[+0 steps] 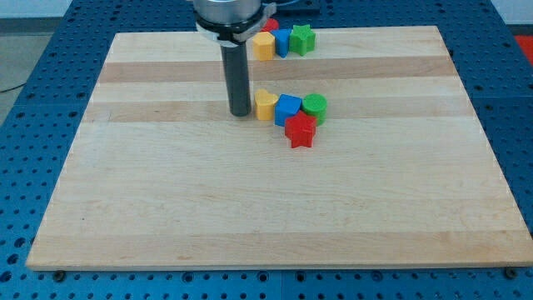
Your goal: Push the red star into the blue cube
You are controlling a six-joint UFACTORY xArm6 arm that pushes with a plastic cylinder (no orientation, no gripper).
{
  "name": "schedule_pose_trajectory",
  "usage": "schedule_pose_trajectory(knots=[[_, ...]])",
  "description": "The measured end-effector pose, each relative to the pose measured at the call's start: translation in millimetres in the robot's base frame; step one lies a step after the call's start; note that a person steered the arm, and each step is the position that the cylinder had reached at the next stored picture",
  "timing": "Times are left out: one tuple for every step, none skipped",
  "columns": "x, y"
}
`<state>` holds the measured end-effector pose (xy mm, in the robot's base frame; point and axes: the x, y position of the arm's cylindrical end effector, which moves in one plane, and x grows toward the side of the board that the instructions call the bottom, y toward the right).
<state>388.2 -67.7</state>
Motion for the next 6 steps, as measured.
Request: schedule_pose_trajectory(knots=[[43,-15],[89,30],[93,98],[69,108],[57,108],[57,108]])
